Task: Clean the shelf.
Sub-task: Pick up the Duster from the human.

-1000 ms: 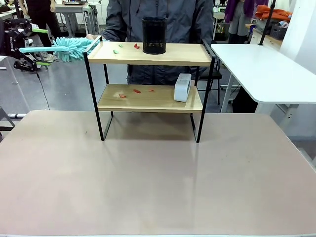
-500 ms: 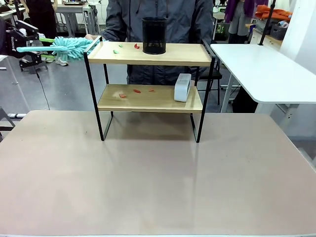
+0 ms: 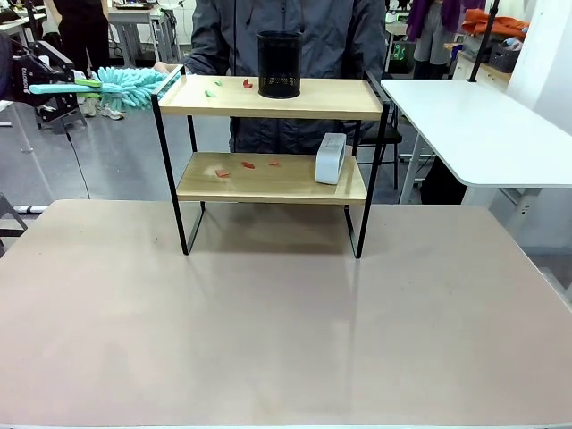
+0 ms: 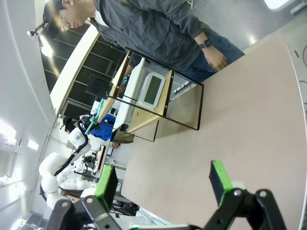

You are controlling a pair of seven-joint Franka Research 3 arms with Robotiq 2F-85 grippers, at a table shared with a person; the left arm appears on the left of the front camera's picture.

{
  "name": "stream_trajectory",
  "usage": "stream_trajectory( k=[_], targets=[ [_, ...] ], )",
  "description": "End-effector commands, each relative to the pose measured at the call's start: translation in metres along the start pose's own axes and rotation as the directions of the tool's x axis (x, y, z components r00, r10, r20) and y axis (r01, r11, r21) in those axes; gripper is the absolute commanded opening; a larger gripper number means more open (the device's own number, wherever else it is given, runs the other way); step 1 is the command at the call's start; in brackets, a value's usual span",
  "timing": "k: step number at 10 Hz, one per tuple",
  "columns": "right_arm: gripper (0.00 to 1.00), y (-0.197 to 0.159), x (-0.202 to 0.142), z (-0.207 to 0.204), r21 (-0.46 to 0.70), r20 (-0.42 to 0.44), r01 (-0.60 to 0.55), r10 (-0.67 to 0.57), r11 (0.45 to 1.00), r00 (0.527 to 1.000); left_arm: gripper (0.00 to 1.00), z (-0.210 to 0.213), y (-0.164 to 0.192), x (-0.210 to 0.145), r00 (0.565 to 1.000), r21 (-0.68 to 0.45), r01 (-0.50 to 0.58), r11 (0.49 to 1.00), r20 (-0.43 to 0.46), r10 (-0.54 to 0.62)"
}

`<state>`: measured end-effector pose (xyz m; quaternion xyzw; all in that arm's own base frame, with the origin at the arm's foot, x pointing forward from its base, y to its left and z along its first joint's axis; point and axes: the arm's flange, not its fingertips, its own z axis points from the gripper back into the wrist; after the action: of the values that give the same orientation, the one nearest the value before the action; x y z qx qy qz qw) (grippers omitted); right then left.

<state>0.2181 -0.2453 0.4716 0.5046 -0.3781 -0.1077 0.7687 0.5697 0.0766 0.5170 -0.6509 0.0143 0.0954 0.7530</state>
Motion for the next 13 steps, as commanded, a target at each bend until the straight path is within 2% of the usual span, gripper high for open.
stream_trajectory(
  k=[1, 3, 4, 5, 6, 8, 9, 10, 11, 12, 13],
  targets=[
    [1.0, 0.001, 0.003, -0.002, 0.019, 0.016, -0.027, 0.027, 0.999, 1.0, 0.0, -0.001, 0.003, -0.007, 1.0, 0.009, 0.024, 1.0, 0.014, -0.024],
    [1.0, 0.001, 0.003, -0.002, 0.019, 0.016, -0.027, 0.027, 0.999, 1.0, 0.0, 0.003, 0.003, -0.009, 0.999, 0.011, 0.034, 0.999, 0.016, -0.034],
    [1.0, 0.001, 0.003, -0.002, 0.019, 0.016, -0.027, 0.027, 0.999, 1.0, 0.0, 0.015, -0.004, -0.019, 0.996, 0.013, 0.078, 0.997, 0.032, -0.079],
    [1.0, 0.001, 0.003, -0.002, 0.019, 0.016, -0.027, 0.027, 0.999, 1.0, 0.0, 0.035, -0.016, -0.039, 0.982, 0.024, 0.177, 0.984, 0.064, -0.178],
    [1.0, 0.001, 0.003, -0.002, 0.019, 0.016, -0.027, 0.027, 0.999, 1.0, 0.0, 0.064, -0.026, -0.073, 0.951, 0.053, 0.302, 0.952, 0.059, -0.305],
    [1.0, 0.001, 0.003, -0.002, 0.019, 0.016, -0.027, 0.027, 0.999, 1.0, 0.0, 0.109, -0.025, -0.137, 0.865, 0.196, 0.49, 0.849, 0.01, -0.501],
    [1.0, 0.001, 0.003, -0.002, 0.019, 0.016, -0.027, 0.027, 0.999, 1.0, 0.0, 0.124, -0.017, -0.162, 0.833, 0.248, 0.539, 0.805, -0.01, -0.554],
    [1.0, 0.001, 0.003, -0.002, 0.019, 0.016, -0.027, 0.027, 0.999, 1.0, 0.0, 0.135, -0.001, -0.184, 0.811, 0.271, 0.576, 0.771, -0.07, -0.581],
    [1.0, 0.001, 0.003, -0.002, 0.019, 0.016, -0.027, 0.027, 0.999, 1.0, 0.0, 0.144, 0.014, -0.2, 0.8, 0.258, 0.594, 0.762, -0.09, -0.593],
    [1.0, 0.001, 0.003, -0.002, 0.019, 0.016, -0.027, 0.027, 0.999, 1.0, 0.0, 0.151, 0.029, -0.211, 0.755, 0.312, 0.624, 0.716, -0.008, -0.655],
    [1.0, 0.001, 0.003, -0.002, 0.019, 0.016, -0.027, 0.027, 0.999, 1.0, 0.0, 0.149, 0.044, -0.218, 0.753, 0.296, 0.64, 0.709, -0.053, -0.656]
  ],
)
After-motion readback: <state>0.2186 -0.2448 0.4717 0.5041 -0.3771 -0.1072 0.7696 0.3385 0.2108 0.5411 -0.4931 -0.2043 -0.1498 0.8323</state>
